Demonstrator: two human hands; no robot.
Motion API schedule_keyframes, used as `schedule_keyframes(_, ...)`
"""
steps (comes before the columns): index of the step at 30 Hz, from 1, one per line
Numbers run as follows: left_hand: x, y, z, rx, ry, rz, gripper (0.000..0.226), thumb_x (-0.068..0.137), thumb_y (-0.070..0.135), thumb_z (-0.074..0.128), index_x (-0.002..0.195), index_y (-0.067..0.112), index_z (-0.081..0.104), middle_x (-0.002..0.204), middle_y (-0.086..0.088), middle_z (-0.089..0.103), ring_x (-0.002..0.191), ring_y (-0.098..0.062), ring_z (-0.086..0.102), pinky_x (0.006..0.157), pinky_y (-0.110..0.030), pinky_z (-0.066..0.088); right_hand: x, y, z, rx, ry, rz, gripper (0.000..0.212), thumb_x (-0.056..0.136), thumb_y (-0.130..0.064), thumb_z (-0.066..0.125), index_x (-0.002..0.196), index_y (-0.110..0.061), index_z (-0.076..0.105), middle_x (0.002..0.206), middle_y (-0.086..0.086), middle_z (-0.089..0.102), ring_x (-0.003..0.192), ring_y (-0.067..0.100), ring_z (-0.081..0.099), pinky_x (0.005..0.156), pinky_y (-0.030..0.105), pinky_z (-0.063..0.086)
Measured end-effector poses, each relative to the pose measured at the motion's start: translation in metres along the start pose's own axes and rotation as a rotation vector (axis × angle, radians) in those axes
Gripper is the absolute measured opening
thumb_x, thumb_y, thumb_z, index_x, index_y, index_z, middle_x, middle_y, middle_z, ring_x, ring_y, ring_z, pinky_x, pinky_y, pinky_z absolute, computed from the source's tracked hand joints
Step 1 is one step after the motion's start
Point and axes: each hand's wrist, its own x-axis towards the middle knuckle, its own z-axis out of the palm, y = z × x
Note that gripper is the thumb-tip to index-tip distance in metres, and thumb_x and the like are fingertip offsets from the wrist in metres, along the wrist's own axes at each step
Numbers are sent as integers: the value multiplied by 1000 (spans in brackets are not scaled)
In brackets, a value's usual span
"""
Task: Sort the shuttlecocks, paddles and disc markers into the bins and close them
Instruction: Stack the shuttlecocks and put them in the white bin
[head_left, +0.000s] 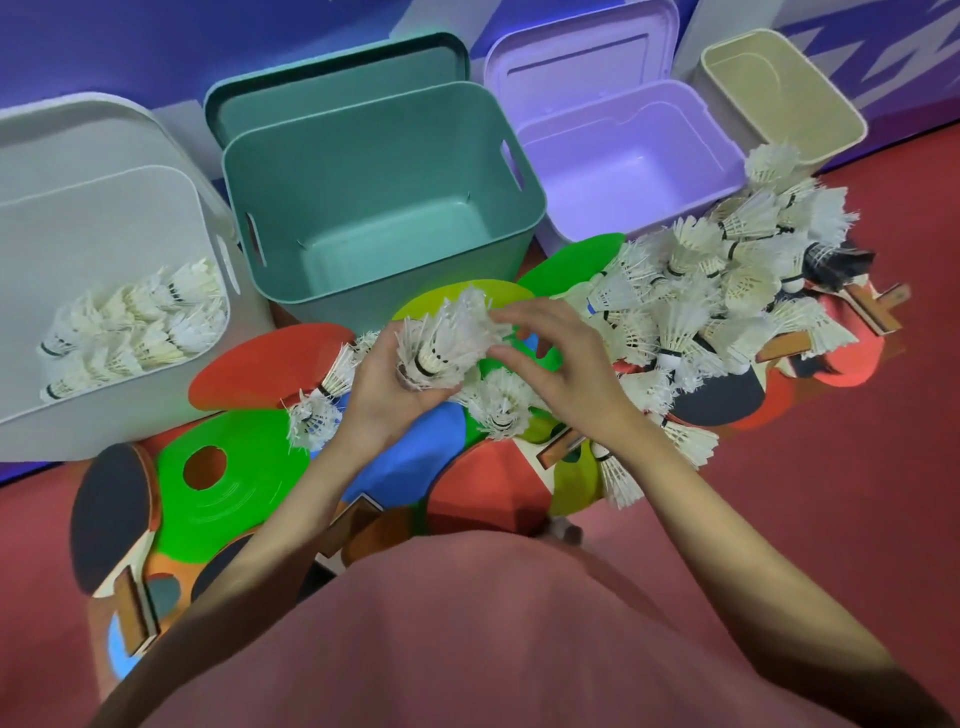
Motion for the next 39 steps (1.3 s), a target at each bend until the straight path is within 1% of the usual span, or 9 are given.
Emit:
schedule_keyframes(5, -6, -5, 0, 47, 32, 45, 61, 66, 8, 86, 118, 5, 54, 108, 2, 61, 96, 1, 54, 82, -3, 39, -11, 39, -35, -232, 262, 292, 24, 91, -21, 57, 111, -8, 64, 100, 3, 62, 88, 18, 57, 75, 28, 44)
schedule_keyframes(8, -8, -3, 3, 49, 34, 64, 59, 67, 4, 85, 116, 7, 54, 104, 14, 58, 89, 19, 52, 80, 0, 36, -13, 65, -50, -479, 70, 475, 32, 81, -12, 63, 112, -7, 63, 107, 13, 54, 108, 30, 48, 85, 25, 34)
schedule_keyframes(10, -9, -2, 4, 31, 26, 56, 61, 64, 12, 87, 114, 14, 52, 104, 21, 55, 92, 23, 50, 81, -2, 38, -13, 69, -54, -536, -110, 436, 31, 77, -5, 62, 107, -9, 66, 112, 12, 48, 111, 29, 43, 86, 26, 36)
schedule_keyframes(13, -11, -2, 6, 17, 18, 45, 58, 63, 24, 81, 113, 14, 53, 102, 20, 57, 92, 21, 51, 81, -5, 40, -14, 73, -53, -671, -278, 339, 26, 75, -9, 66, 100, -11, 71, 113, 9, 48, 107, 28, 39, 91, 31, 34)
schedule_keyframes(18, -9, 0, 5, 28, 4, 56, 59, 62, 24, 82, 113, 13, 53, 102, 20, 57, 91, 11, 55, 81, -6, 41, -8, 78, -54, -824, -337, 301, 9, 83, -10, 65, 83, -6, 73, 107, 11, 52, 99, 32, 41, 81, 38, 39)
schedule_keyframes(21, -6, 2, 1, 36, -3, 58, 60, 63, 25, 82, 114, 13, 54, 102, 18, 59, 89, 11, 55, 80, -5, 41, 3, 58, -64, -712, -128, 261, 13, 86, -14, 65, 88, -4, 73, 101, 7, 58, 98, 28, 44, 78, 39, 42)
schedule_keyframes(25, -5, 3, 1, 60, -8, 54, 59, 66, 11, 87, 115, 6, 55, 100, 12, 60, 91, 3, 54, 78, -2, 39, 13, 2, -69, -280, 273, 79, 12, 88, -23, 67, 86, -13, 73, 79, -4, 62, 82, 13, 48, 72, 25, 35)
schedule_keyframes(31, -2, 10, 6, 56, 0, 40, 58, 58, 29, 78, 109, 12, 56, 96, 14, 62, 91, -6, 58, 79, -16, 44, 8, -21, -37, -110, 158, -13, 9, 84, -17, 69, 86, -11, 75, 83, -9, 65, 77, 3, 47, 70, 13, 32)
schedule_keyframes(39, 1, 14, 13, 23, 11, 66, 55, 60, 22, 83, 106, 15, 54, 94, 11, 62, 86, -4, 59, 75, -15, 45, 6, -6, -33, -83, -15, 53, 16, 88, -17, 61, 92, -8, 74, 90, -5, 66, 84, 17, 49, 76, 25, 37)
